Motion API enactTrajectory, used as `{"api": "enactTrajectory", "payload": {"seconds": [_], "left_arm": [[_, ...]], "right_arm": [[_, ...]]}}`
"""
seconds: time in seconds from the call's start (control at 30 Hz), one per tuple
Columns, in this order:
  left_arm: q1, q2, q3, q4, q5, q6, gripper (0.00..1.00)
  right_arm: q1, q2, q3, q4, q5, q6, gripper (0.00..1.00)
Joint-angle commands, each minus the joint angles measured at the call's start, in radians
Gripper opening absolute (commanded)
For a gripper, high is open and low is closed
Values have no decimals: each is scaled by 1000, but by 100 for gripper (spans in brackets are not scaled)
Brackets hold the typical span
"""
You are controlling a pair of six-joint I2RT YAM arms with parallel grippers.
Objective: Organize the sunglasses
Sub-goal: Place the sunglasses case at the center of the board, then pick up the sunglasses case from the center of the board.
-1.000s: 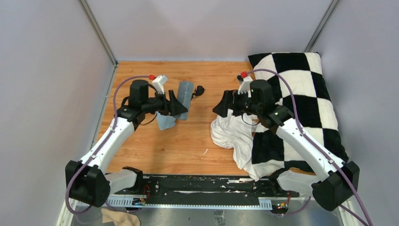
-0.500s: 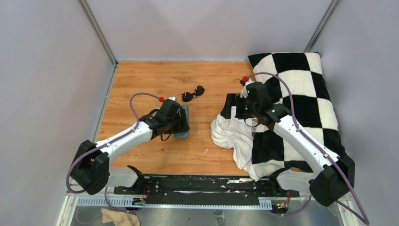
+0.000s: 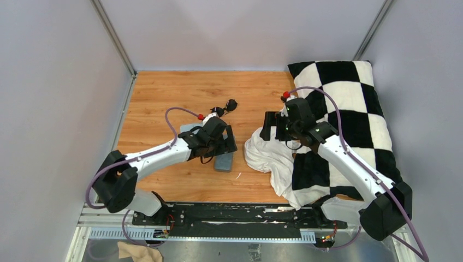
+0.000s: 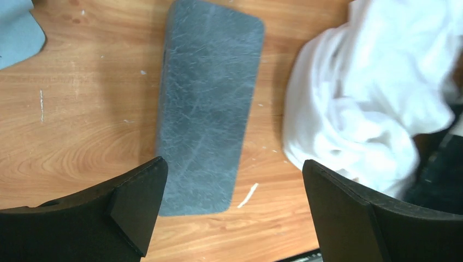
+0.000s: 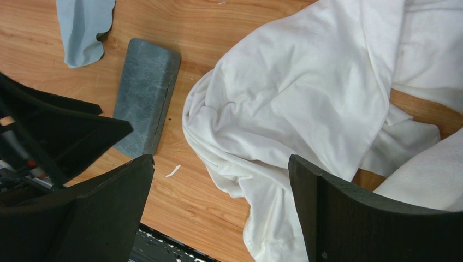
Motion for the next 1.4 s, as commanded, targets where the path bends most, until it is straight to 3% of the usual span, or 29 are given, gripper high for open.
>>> {"api": "enactTrajectory", "payload": {"seconds": [0.0, 0.2, 0.33, 0.53, 0.77, 1.37], "left_arm": [[15, -132, 37, -31, -11, 31, 100], [219, -290, 24, -165, 60, 146, 100], [389, -368, 15, -255, 116, 214, 100], [543, -414, 2, -323, 146, 277, 100], [567, -419, 37, -374, 147, 321, 100], [567, -486, -23, -370, 105, 323, 100]], "right_arm": [[-4, -33, -36, -44, 61, 16, 100], [162, 28, 10, -97, 304, 134, 97], [327, 149, 83, -137, 434, 262, 96], [538, 369, 213, -135, 543, 391, 98], [590, 546, 287, -37, 465, 432, 99], [591, 775, 438, -56, 419, 483, 97]]}}
